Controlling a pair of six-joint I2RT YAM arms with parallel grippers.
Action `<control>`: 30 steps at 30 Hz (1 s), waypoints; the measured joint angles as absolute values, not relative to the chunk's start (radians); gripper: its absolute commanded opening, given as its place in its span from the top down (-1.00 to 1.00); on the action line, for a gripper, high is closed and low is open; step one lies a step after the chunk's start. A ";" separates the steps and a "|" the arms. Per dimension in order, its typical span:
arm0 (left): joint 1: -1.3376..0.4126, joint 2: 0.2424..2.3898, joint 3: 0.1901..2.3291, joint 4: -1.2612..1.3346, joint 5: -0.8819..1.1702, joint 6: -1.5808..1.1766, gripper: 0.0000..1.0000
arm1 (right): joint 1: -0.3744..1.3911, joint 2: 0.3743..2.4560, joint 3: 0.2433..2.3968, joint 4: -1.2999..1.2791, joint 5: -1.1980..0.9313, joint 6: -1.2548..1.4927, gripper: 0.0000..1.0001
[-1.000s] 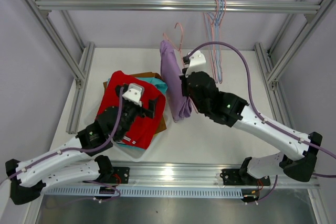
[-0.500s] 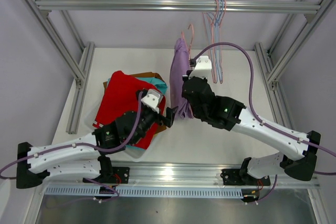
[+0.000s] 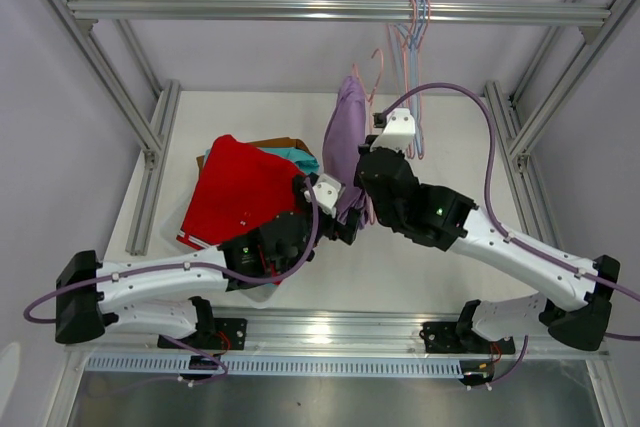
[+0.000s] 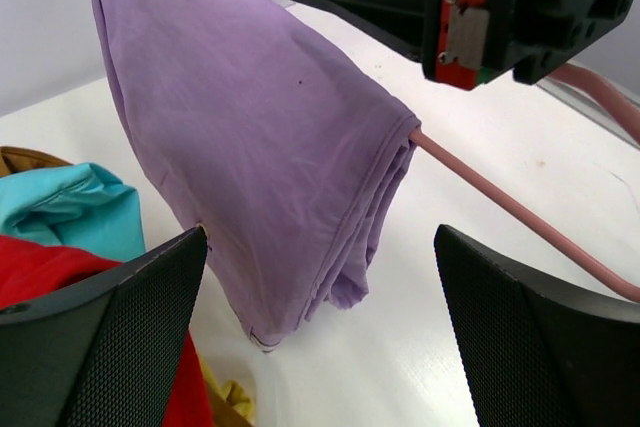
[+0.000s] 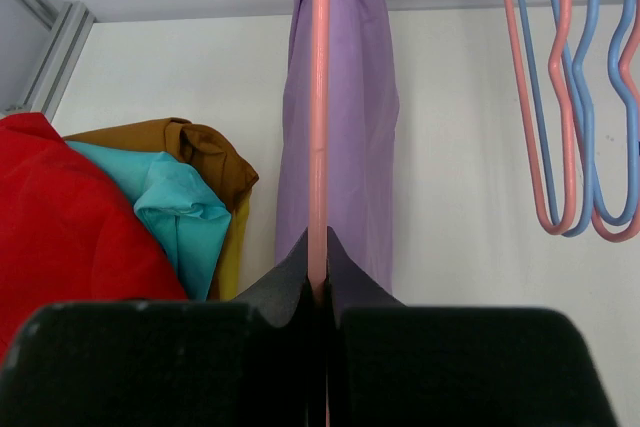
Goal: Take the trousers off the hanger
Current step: Pick up the hanger from the clothesline, then remove the trousers from the hanger.
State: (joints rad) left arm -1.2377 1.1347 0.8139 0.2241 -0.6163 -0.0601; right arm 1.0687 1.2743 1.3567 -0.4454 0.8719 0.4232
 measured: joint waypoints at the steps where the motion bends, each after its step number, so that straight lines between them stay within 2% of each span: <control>1: -1.238 1.142 0.814 0.236 -0.616 -0.059 -0.99 | 1.065 1.268 1.355 -0.448 0.866 0.426 1.00; 15: -1.227 1.229 0.796 0.379 -0.729 0.033 -0.99 | 1.055 1.236 1.321 -0.451 0.836 0.437 1.00; 30: -1.190 1.285 0.774 0.501 -0.749 0.014 -0.99 | 1.053 1.234 1.300 -0.444 0.769 0.479 1.00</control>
